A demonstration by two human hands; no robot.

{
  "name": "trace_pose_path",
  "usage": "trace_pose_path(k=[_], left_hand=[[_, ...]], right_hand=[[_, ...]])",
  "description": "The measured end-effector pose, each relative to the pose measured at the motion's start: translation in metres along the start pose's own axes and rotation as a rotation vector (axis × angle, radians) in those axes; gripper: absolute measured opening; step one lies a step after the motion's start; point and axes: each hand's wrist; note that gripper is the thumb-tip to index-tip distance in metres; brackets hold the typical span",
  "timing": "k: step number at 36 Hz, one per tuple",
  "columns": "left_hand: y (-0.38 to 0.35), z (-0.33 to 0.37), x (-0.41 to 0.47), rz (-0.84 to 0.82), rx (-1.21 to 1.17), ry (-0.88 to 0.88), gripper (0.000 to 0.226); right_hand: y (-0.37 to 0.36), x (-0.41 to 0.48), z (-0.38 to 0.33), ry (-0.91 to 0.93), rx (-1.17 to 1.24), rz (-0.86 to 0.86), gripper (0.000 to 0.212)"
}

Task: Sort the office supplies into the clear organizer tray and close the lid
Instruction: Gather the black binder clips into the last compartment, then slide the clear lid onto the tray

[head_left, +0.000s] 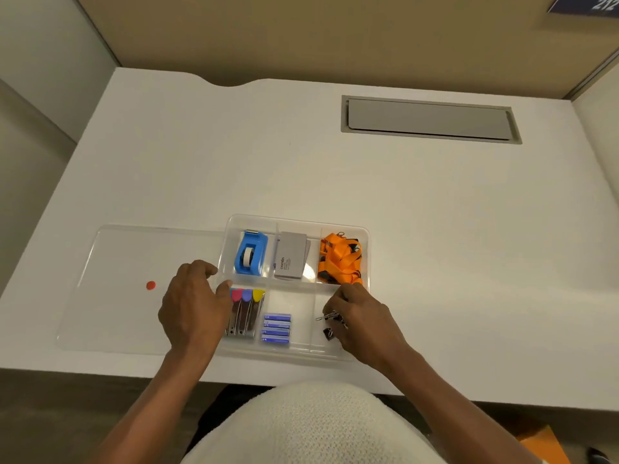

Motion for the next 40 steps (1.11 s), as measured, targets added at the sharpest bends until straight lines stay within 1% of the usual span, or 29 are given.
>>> trace_pose_path(k=[4,7,9,13,15,17,20,23,27,32,37,40], left_hand=[[0.0,-0.014,0.007,-0.055,0.001,0.074,0.031],[-0.004,-0.026,0.009,-0.081,-0.005,0.08,0.021],[-0.005,-0.032,0.011,-0.092,-0.017,0.088,0.019],[-0.004,-0.04,0.013,-0.119,-0.065,0.098,0.015],[-0.002,-0.042,0.015,-0.146,-0.105,0.102,0.014],[0.001,-0.045,0.017,-0.171,-0.149,0.114,0.014],[0.008,-0.053,0.019,-0.17,-0.189,0.135,0.019],[0.017,-0.065,0.024,-0.155,-0.209,0.157,0.022],[0.031,-0.083,0.032,-0.136,-0.232,0.208,0.024],[0.054,-0.112,0.047,-0.048,-0.189,0.266,0.024],[0.076,-0.146,0.064,-0.014,-0.098,0.316,0.026],[0.085,-0.165,0.075,-0.018,-0.039,0.357,0.039]], right_hand=[[-0.002,0.003,0.0,0.011,-0.004,-0.074,0.021],[-0.005,0.004,-0.001,0.023,-0.01,-0.17,0.023],[-0.009,0.004,-0.004,0.018,-0.045,-0.212,0.024],[-0.011,0.003,-0.013,-0.026,-0.102,-0.194,0.024],[-0.01,0.003,-0.017,-0.047,-0.09,-0.185,0.031],[-0.006,0.003,-0.02,-0.073,-0.05,-0.176,0.037],[0.003,0.007,-0.032,-0.11,0.041,-0.143,0.037],[0.011,0.018,-0.049,-0.139,0.159,-0.069,0.039],[0.015,0.041,-0.076,-0.082,0.247,-0.058,0.035],[0.009,0.077,-0.124,0.094,0.244,-0.056,0.028],[-0.007,0.115,-0.176,0.222,0.091,-0.087,0.041],[-0.019,0.135,-0.204,0.286,-0.064,-0.137,0.042]])
Point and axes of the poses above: each hand's wrist, its own x-axis towards the middle knuckle, its own y-axis out of the back of the hand, z = x × y, and after that the axes turned 13 degrees about -z, right-handed
